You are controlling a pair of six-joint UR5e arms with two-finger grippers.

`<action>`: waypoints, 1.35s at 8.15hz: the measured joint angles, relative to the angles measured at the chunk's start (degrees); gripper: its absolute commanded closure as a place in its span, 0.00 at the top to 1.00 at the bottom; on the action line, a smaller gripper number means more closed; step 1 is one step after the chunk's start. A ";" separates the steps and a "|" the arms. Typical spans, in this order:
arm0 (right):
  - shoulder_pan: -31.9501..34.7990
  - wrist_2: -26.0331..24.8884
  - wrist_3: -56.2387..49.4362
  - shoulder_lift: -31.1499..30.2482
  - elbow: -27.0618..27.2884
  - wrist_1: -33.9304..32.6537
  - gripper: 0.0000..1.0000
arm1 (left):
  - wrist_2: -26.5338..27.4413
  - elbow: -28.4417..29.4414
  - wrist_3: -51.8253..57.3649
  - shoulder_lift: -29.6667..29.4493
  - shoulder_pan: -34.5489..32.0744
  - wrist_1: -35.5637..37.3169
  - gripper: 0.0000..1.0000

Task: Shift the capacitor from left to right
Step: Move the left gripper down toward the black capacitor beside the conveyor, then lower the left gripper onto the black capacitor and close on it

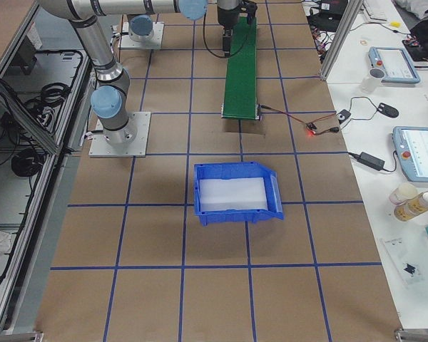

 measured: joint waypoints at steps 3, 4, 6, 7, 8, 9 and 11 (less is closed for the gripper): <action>0.00 0.02 0.26 -0.09 0.64 -0.07 1.00 | 5.67 -0.79 19.93 -0.68 14.54 1.01 1.00; 0.00 0.08 0.12 -0.10 0.70 -0.07 1.00 | 6.23 -0.90 25.80 -1.52 19.42 2.94 1.00; 0.00 0.26 -0.04 -0.08 0.76 -0.07 1.00 | 6.33 -0.97 37.55 -6.80 28.08 11.16 1.00; 0.00 0.30 -0.08 -0.09 0.77 -0.08 1.00 | 6.09 -0.97 42.52 -10.76 30.78 16.00 1.00; 0.00 0.32 -0.10 -0.09 0.77 -0.07 1.00 | 5.31 -1.00 46.40 -14.86 32.60 20.96 1.00; 0.00 0.35 -0.08 -0.07 0.77 -0.07 1.00 | 3.93 -1.00 49.70 -18.57 33.75 24.85 1.00; 0.00 0.44 -0.06 -0.09 0.77 -0.08 1.00 | 1.69 -1.06 54.13 -24.29 35.17 29.53 1.00</action>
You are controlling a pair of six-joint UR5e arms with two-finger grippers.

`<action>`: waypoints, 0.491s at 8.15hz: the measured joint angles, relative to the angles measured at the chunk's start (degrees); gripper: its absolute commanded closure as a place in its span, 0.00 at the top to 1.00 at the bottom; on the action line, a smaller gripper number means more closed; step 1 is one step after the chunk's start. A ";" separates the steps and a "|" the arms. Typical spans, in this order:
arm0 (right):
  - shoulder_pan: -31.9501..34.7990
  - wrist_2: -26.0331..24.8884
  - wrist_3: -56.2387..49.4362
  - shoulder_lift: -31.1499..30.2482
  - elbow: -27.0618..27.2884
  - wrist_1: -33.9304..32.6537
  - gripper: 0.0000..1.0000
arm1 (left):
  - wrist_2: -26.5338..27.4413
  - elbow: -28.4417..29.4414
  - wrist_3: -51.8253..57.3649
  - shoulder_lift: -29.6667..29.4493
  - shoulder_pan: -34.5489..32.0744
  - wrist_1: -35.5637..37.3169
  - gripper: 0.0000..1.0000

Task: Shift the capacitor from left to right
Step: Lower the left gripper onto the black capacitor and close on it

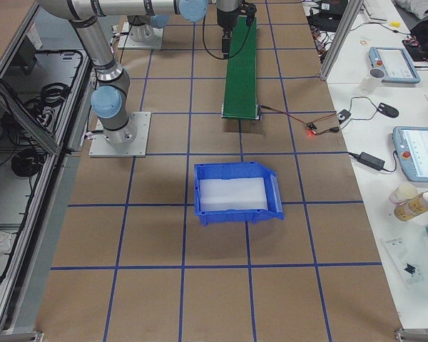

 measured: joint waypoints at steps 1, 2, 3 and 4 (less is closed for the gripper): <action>0.00 0.03 0.02 -0.01 0.00 0.00 1.00 | -0.99 -0.21 0.91 -1.92 0.45 1.06 1.00; 0.00 0.04 0.03 -0.02 0.00 0.00 1.00 | -2.80 -0.76 1.38 -3.15 0.71 1.60 1.00; 0.00 0.05 0.03 -0.02 0.00 0.00 1.00 | -4.47 -1.66 1.80 -3.79 0.86 2.20 1.00; 0.00 0.05 0.04 -0.02 0.00 0.00 1.00 | -5.32 -3.06 2.21 -4.18 0.99 3.93 1.00</action>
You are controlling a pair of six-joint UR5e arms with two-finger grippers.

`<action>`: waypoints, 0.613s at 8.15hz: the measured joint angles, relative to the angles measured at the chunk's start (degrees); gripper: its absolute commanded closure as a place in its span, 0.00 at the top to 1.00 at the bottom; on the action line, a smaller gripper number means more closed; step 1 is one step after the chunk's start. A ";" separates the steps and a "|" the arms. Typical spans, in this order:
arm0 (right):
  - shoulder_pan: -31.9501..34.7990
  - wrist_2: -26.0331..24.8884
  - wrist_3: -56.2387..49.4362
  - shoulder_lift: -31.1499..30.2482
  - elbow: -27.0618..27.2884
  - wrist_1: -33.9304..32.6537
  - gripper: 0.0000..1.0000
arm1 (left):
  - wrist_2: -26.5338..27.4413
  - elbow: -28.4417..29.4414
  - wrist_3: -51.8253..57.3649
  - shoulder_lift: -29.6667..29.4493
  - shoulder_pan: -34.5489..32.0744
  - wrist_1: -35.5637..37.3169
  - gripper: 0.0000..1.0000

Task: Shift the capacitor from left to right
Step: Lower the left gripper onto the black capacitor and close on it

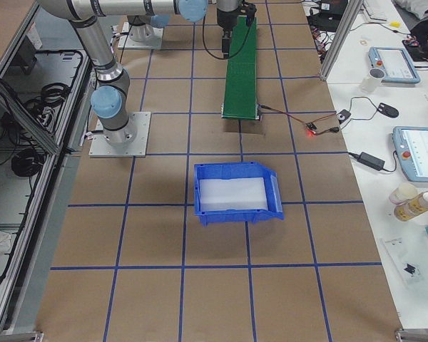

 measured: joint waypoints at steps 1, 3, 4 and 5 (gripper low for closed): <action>0.00 0.00 0.00 0.00 0.00 0.00 1.00 | -0.41 -1.66 0.23 -0.30 0.28 2.72 1.00; 0.00 0.00 -0.04 0.00 0.00 0.00 1.00 | -0.75 -4.03 0.37 -0.90 0.90 5.91 1.00; 0.00 0.00 -0.09 0.03 0.00 0.00 1.00 | -0.82 -4.62 0.41 -1.26 1.11 6.33 1.00; 0.00 0.00 -0.14 0.06 0.01 0.00 1.00 | -0.82 -5.02 0.56 -1.55 1.52 6.49 1.00</action>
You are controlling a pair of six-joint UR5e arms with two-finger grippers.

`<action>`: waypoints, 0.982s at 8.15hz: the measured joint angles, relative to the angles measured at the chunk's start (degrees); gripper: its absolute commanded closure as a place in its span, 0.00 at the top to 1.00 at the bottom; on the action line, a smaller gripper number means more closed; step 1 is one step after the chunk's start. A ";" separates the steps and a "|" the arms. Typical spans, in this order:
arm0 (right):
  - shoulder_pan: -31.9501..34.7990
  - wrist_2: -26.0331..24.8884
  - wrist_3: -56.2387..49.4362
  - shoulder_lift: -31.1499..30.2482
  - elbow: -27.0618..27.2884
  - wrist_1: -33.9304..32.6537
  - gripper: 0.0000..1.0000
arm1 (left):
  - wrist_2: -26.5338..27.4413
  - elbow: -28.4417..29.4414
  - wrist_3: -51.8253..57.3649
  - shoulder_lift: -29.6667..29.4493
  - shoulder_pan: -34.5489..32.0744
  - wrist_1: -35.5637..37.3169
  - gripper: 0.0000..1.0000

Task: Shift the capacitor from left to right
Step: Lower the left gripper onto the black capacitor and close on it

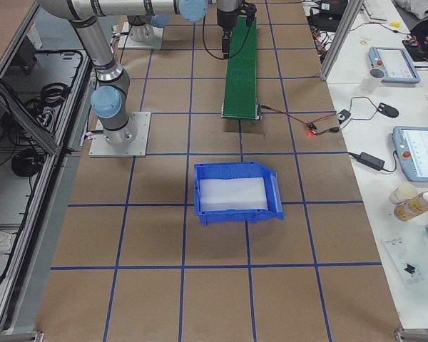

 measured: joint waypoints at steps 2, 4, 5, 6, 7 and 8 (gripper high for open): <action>0.00 -0.14 -0.03 0.02 0.07 0.00 1.00 | 0.04 -0.62 1.60 -0.41 1.38 0.04 1.00; 0.00 -0.24 -0.03 0.02 0.14 0.00 1.00 | 0.40 -1.04 1.98 -1.07 1.81 0.00 1.00; 0.00 -0.25 0.00 0.02 0.16 0.00 1.00 | 0.54 -1.15 1.89 -1.55 1.85 -0.02 1.00; 0.00 -0.26 0.03 0.03 0.16 0.00 1.00 | 0.65 -1.16 1.79 -1.90 1.87 0.05 1.00; 0.00 -0.26 0.04 0.02 0.16 0.00 1.00 | 0.78 -1.20 1.73 -2.11 1.89 0.13 0.88; 0.00 -0.26 0.05 0.02 0.15 0.00 1.00 | 0.85 -1.19 1.69 -2.20 1.89 0.15 0.80</action>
